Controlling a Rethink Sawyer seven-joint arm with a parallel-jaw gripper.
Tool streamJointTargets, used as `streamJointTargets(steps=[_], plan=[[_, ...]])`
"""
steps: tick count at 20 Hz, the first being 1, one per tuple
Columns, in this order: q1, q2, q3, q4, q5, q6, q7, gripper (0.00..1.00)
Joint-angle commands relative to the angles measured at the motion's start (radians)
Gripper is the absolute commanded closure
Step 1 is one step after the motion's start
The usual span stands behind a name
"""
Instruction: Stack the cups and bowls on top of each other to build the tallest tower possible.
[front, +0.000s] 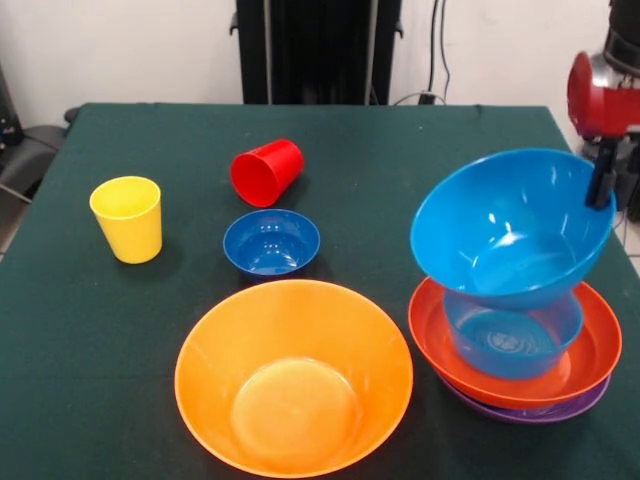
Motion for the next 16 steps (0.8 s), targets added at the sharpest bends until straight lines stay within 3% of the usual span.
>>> streamJointTargets(steps=[1, 5, 13, 14, 16], plan=[[0.011, 0.108, -0.019, -0.106, 0.011, 0.04, 0.229, 1.0], [0.018, 0.102, -0.047, -0.066, 0.017, -0.002, 0.231, 1.0], [0.043, 0.107, -0.092, -0.073, 0.017, -0.007, 0.216, 1.0], [0.048, 0.109, -0.103, -0.075, 0.023, -0.008, 0.21, 0.0], [0.05, 0.108, -0.104, -0.076, 0.024, 0.003, 0.209, 0.0]])
